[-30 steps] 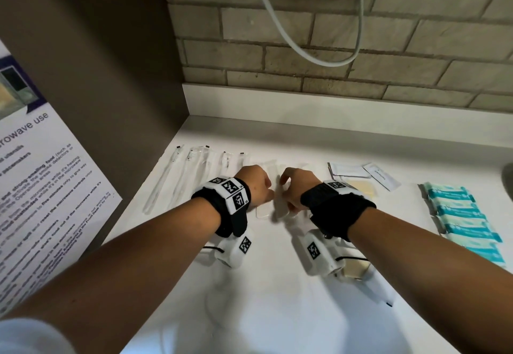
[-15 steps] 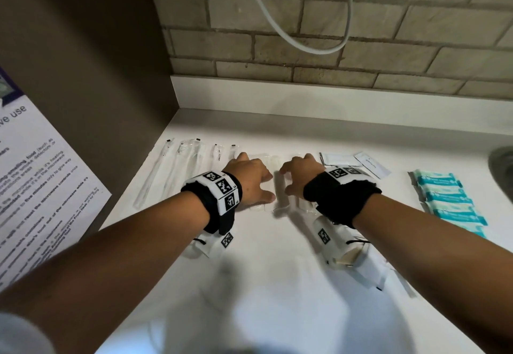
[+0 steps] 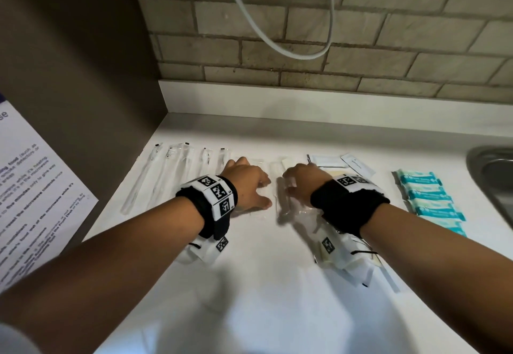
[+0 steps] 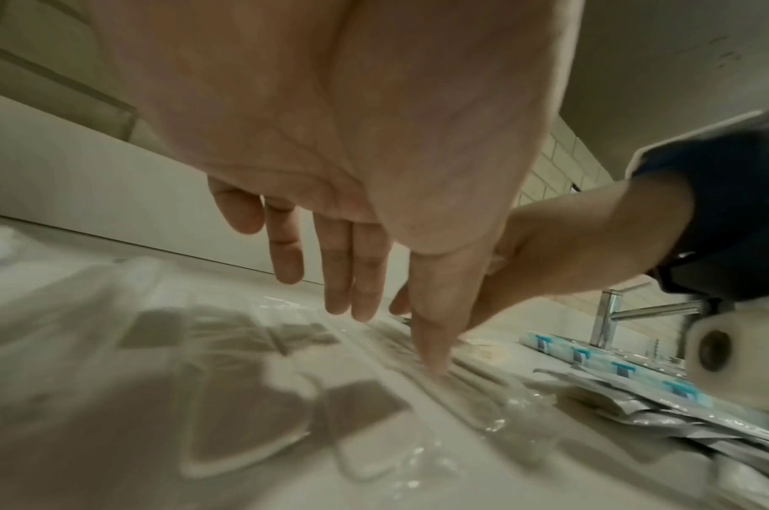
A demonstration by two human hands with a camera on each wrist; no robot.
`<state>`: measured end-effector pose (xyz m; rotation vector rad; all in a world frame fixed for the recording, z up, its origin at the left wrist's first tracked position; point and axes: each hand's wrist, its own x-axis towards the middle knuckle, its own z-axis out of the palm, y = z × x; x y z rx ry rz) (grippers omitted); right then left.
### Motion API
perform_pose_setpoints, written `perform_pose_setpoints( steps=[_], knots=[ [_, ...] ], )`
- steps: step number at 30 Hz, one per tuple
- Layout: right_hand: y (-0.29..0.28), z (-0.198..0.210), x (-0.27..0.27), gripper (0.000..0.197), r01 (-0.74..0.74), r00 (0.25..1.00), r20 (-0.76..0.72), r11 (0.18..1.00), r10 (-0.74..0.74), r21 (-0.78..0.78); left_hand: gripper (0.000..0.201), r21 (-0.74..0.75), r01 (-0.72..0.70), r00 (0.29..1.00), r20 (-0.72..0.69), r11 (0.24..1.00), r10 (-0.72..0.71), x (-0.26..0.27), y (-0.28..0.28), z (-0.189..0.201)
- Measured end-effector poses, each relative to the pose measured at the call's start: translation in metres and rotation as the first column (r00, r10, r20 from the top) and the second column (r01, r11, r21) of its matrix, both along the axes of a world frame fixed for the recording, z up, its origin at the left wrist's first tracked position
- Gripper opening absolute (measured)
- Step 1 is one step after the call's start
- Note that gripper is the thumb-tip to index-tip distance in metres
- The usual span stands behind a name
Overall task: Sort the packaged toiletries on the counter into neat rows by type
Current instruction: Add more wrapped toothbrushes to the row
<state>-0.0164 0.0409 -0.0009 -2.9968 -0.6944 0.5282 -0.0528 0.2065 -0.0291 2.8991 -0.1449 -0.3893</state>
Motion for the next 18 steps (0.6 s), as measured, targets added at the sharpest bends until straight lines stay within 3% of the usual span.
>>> perform_pose_setpoints(
  steps=[2, 4, 6, 7, 10, 12, 18],
  knots=[
    [-0.004, 0.002, 0.007, 0.04, 0.088, 0.994, 0.063, 0.995, -0.091, 0.044, 0.051, -0.036, 0.044, 0.998, 0.04, 0.998, -0.042, 0.003, -0.015, 0.006],
    [-0.006, -0.002, 0.013, 0.042, 0.149, 0.989, 0.02, 0.989, -0.149, 0.015, 0.039, -0.049, 0.076, 0.997, 0.027, 0.996, -0.074, 0.004, -0.029, 0.008],
    [-0.008, -0.006, 0.017, 0.024, 0.174, 0.984, -0.024, 0.984, -0.175, -0.038, 0.031, -0.056, 0.097, 0.995, -0.004, 0.994, -0.097, 0.006, -0.04, 0.003],
    [-0.01, -0.008, 0.019, 0.017, 0.187, 0.981, -0.041, 0.981, -0.189, -0.043, 0.03, -0.053, 0.094, 0.995, -0.015, 0.994, -0.095, 0.007, -0.044, -0.001],
    [-0.019, -0.008, 0.023, 0.03, 0.212, 0.971, -0.094, 0.975, -0.218, -0.062, 0.034, -0.074, 0.057, 0.998, -0.035, 0.996, -0.06, 0.011, -0.05, -0.009],
    [-0.027, -0.002, 0.022, 0.026, 0.227, 0.96, -0.145, 0.969, -0.239, -0.095, 0.034, -0.086, 0.06, 0.998, -0.022, 0.994, -0.062, 0.011, -0.053, -0.009],
    [-0.045, -0.005, 0.026, 0.019, 0.244, 0.967, -0.066, 0.969, -0.247, -0.04, 0.036, -0.102, 0.035, 0.999, 0.017, 0.994, -0.034, 0.011, -0.057, -0.013]
  ],
)
